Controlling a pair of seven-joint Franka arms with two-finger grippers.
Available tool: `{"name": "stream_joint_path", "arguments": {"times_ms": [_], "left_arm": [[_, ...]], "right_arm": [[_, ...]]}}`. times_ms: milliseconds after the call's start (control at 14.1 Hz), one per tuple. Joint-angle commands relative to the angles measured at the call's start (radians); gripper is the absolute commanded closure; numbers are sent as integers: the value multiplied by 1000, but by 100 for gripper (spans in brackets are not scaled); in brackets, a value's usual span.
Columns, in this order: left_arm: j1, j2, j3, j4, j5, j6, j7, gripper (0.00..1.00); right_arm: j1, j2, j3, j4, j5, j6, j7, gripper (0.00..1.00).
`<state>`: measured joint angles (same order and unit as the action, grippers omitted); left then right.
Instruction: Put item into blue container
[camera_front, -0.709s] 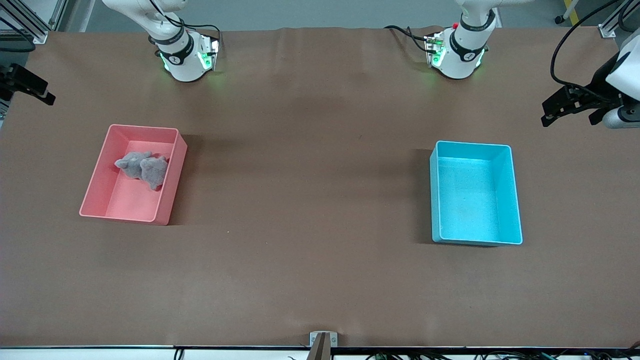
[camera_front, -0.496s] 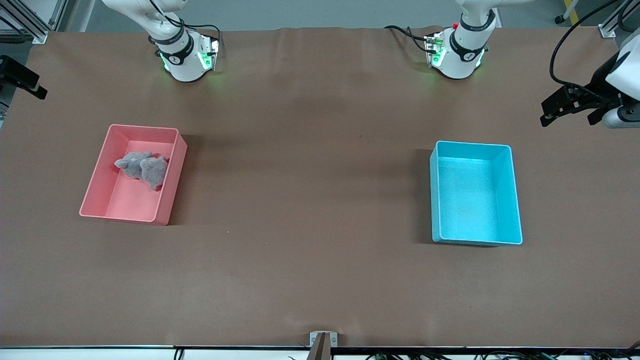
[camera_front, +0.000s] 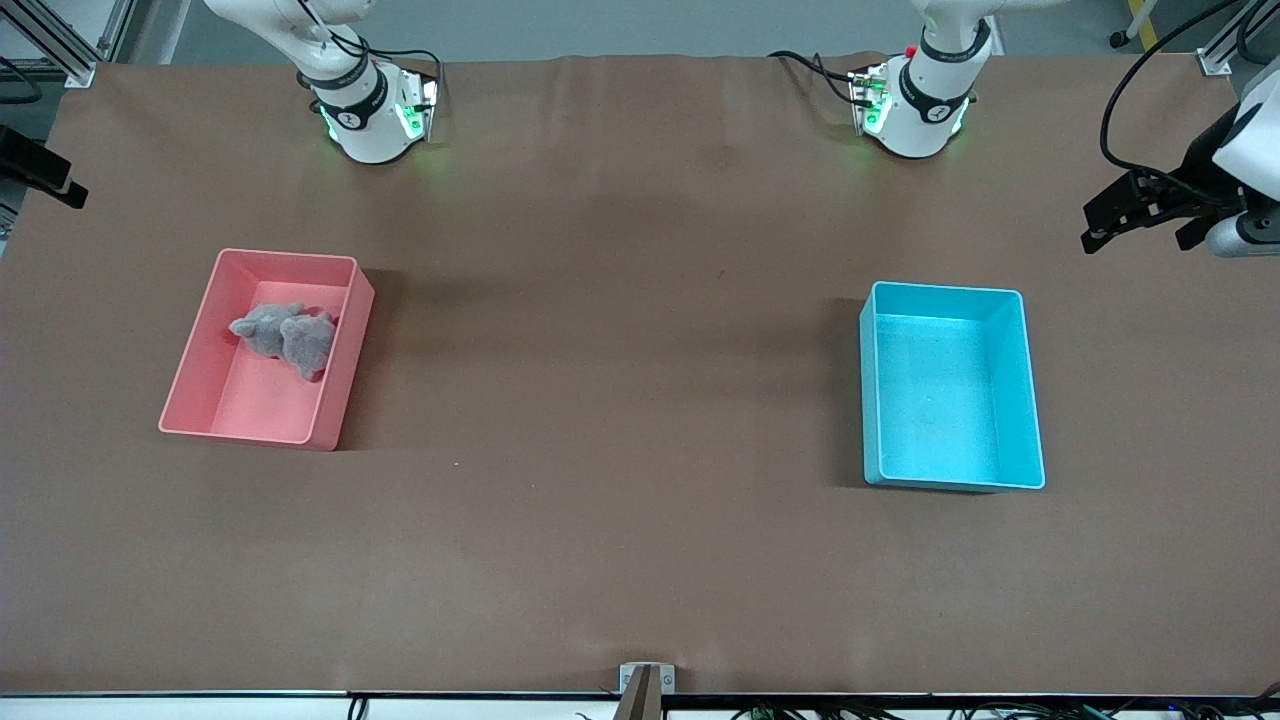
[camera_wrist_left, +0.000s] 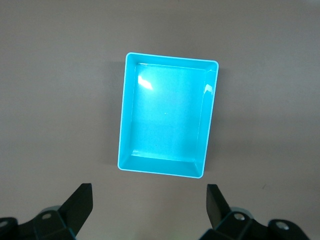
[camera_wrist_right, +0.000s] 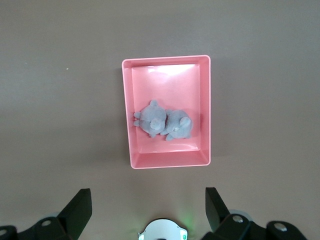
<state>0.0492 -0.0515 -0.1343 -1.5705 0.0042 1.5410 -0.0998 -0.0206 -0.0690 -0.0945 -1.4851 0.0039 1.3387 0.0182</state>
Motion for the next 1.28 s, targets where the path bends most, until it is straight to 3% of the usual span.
{"name": "stream_joint_path", "arguments": {"times_ms": [0, 213, 1205], "left_arm": [[1, 10, -4, 23, 14, -2, 9, 0], [-3, 10, -8, 14, 14, -13, 9, 0], [-11, 15, -13, 10, 34, -24, 9, 0]], "right_arm": [[-12, -2, 12, -3, 21, -3, -1, 0], [-15, -35, 10, -63, 22, 27, -1, 0], [-16, -57, 4, -54, 21, 14, -67, 0]]}}
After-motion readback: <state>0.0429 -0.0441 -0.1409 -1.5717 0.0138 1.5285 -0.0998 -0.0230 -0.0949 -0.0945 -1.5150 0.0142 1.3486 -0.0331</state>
